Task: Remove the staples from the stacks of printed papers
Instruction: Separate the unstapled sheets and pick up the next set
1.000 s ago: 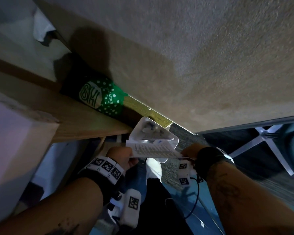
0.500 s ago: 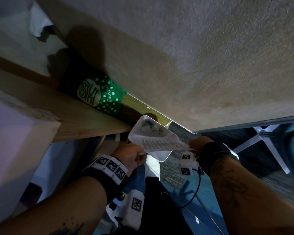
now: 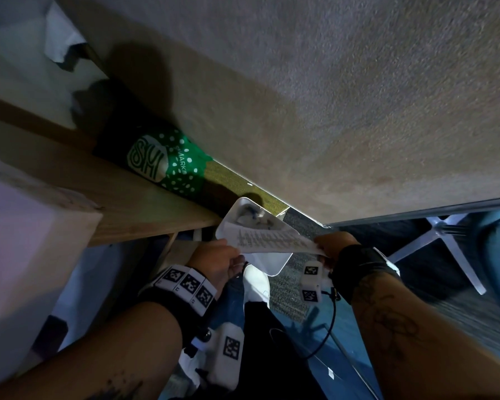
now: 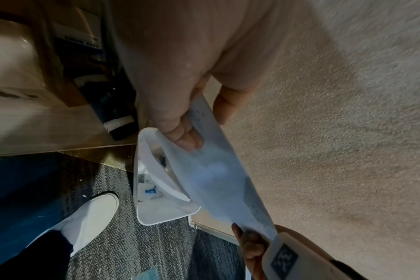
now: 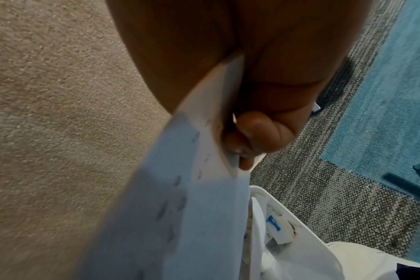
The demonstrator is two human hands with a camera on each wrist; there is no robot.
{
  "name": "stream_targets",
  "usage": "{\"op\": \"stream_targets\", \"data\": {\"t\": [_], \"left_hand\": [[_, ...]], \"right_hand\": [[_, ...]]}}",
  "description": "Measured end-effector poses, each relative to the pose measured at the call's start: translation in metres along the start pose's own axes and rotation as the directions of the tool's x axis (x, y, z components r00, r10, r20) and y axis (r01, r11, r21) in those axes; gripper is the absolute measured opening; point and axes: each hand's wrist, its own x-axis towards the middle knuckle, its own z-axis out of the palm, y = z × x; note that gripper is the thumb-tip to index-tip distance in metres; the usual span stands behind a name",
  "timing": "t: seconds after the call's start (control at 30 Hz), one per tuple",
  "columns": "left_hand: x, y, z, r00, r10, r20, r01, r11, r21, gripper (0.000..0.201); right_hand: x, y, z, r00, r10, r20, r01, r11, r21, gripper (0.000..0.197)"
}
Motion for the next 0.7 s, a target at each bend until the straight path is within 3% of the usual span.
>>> {"op": "stream_targets", "data": {"t": [0.07, 0.1, 0.2, 0.3, 0.47, 0.57, 0.7], "left_hand": [[0.0, 0.0, 0.0, 1.0, 0.003, -0.003, -0.003, 1.0, 0.004, 0.032], [0.0, 0.0, 0.0, 1.0, 0.004, -0.008, -0.004, 1.0, 0.008, 0.03], [0.002, 0.0, -0.002, 0.999, 0.015, -0.036, -0.014, 1.0, 0.025, 0.025], [0.004, 0.0, -0.008, 0.998, 0.016, -0.053, -0.014, 0.999, 0.035, 0.031], [0.004, -0.001, -0.011, 1.0, -0.017, -0.025, 0.019, 0.998, 0.054, 0.027], [0.003, -0.002, -0.011, 0.997, -0.061, 0.043, 0.058, 0.995, 0.077, 0.021], [0.008, 0.0, -0.011, 0.997, -0.062, 0.036, 0.056, 0.988, 0.141, 0.023]], "right_hand": [[-0.008, -0.006, 0.0, 0.997, -0.064, 0.032, 0.069, 0.986, -0.154, 0.017], [-0.01, -0.009, 0.001, 0.996, -0.071, 0.045, 0.075, 0.992, -0.097, 0.01], [-0.008, -0.007, 0.007, 0.994, -0.108, -0.027, 0.107, 0.993, -0.051, 0.02], [-0.008, -0.006, 0.013, 0.989, -0.146, 0.014, 0.147, 0.988, -0.056, 0.023], [-0.003, -0.002, 0.011, 0.99, -0.075, 0.118, 0.059, 0.989, 0.133, 0.006], [0.0, -0.002, 0.015, 0.99, -0.017, 0.137, -0.016, 0.972, 0.236, 0.017], [-0.004, -0.002, 0.017, 0.99, -0.016, 0.143, 0.002, 0.995, 0.095, 0.01]]}}
